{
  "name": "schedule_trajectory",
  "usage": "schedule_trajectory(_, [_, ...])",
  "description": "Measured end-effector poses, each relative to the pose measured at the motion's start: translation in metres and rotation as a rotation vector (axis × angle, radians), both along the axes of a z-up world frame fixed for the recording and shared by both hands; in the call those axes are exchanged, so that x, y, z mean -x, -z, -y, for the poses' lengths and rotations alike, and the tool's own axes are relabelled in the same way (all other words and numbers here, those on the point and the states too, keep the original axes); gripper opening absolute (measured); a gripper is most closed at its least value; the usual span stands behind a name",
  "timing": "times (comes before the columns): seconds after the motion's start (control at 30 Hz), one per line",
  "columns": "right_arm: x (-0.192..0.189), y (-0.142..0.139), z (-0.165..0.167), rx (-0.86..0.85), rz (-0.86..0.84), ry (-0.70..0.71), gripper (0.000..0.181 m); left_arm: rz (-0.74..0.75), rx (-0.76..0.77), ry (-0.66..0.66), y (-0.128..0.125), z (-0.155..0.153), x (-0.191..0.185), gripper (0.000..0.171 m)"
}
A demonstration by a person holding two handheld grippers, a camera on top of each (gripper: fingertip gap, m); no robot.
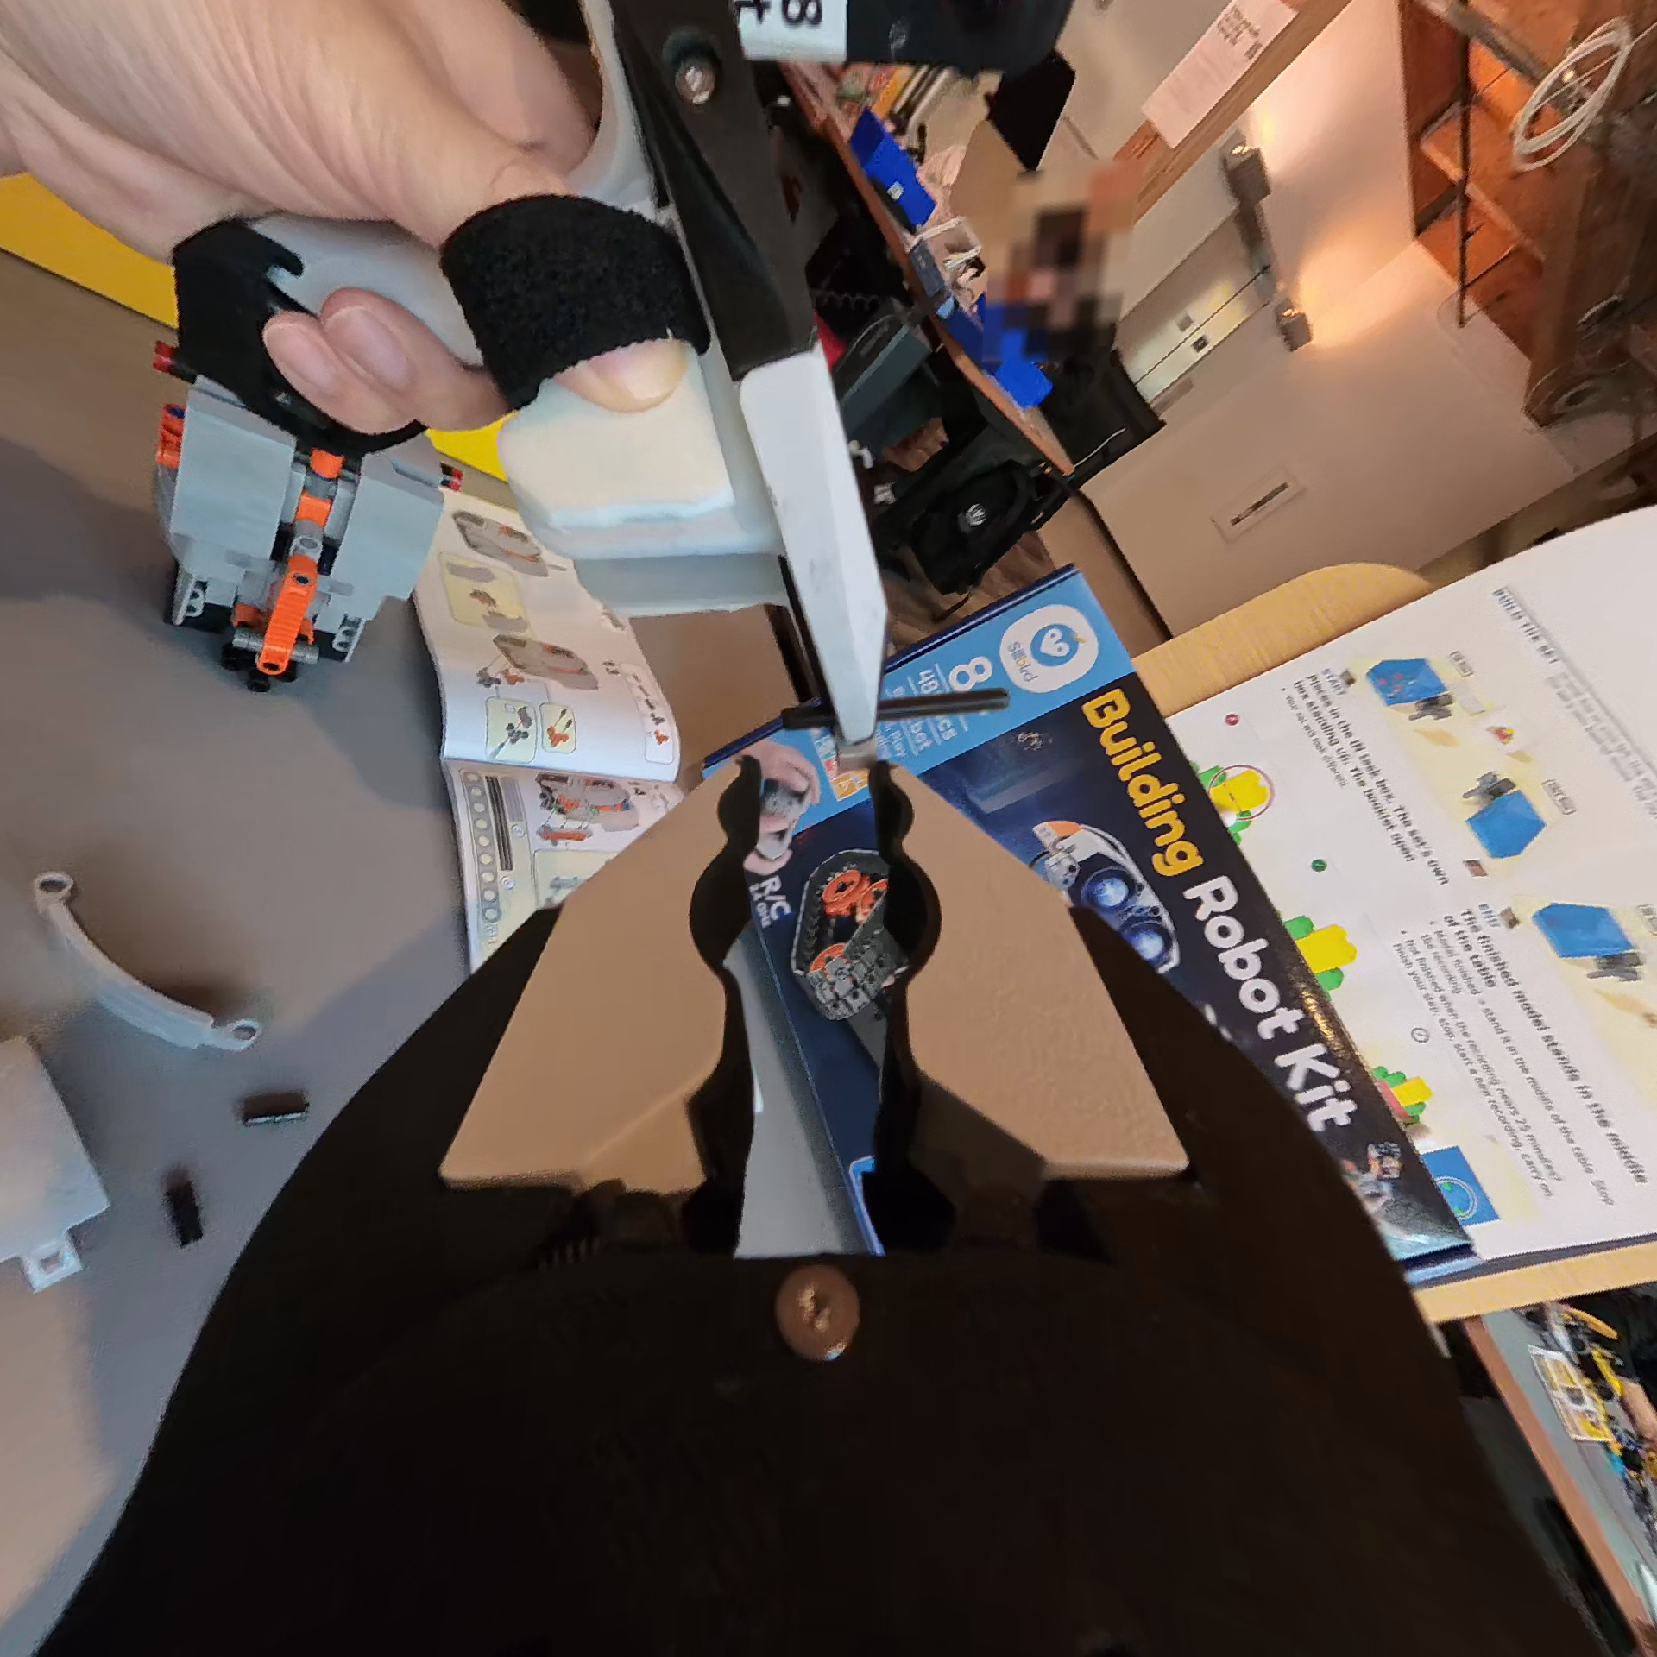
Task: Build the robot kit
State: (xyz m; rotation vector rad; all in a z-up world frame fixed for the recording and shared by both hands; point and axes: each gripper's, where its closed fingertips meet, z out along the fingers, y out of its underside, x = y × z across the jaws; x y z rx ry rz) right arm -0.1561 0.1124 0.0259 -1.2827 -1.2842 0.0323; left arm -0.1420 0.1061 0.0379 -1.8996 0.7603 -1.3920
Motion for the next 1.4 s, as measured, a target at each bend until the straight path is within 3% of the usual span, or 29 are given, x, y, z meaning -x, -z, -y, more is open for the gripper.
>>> schedule_trajectory(0.17, [-0.011, 0.013, -0.004, 0.176, -0.029, 0.002, 0.025, -0.089, -0.072, -0.113, 0.007, -0.017, 0.011, 0.005])
schedule_trajectory(0.3, [-0.019, 0.005, -0.007, 0.478, -0.290, -0.009, 0.025, -0.237, -0.239, -0.197, 0.011, -0.027, 0.016, 0.005])
schedule_trajectory(0.4, [-0.023, -0.005, -0.001, 0.684, -0.463, -0.094, 0.025, -0.358, -0.393, -0.188, 0.014, -0.026, 0.011, 0.005])
schedule_trajectory(0.63, [-0.044, 0.006, 0.004, 0.808, -0.471, -0.152, 0.024, -0.711, -0.768, -0.088, 0.038, -0.018, 0.000, 0.006])
schedule_trajectory(0.77, [-0.051, 0.017, 0.009, 0.969, -0.516, -0.209, 0.018, -0.831, -0.869, -0.021, 0.052, -0.013, -0.004, 0.006])
schedule_trajectory(1.1, [-0.037, 0.035, 0.004, 1.073, -0.530, -0.209, 0.019, -0.979, -1.077, 0.057, 0.066, -0.011, -0.007, 0.006])
schedule_trajectory(1.23, [-0.027, 0.047, 0.009, 1.107, -0.478, -0.231, 0.004, -0.989, -1.106, 0.146, 0.076, -0.001, -0.013, 0.006])
schedule_trajectory(1.4, [-0.027, 0.054, 0.010, 1.142, -0.468, -0.235, 0.003, -0.987, -1.108, 0.166, 0.078, 0.001, -0.013, 0.005])
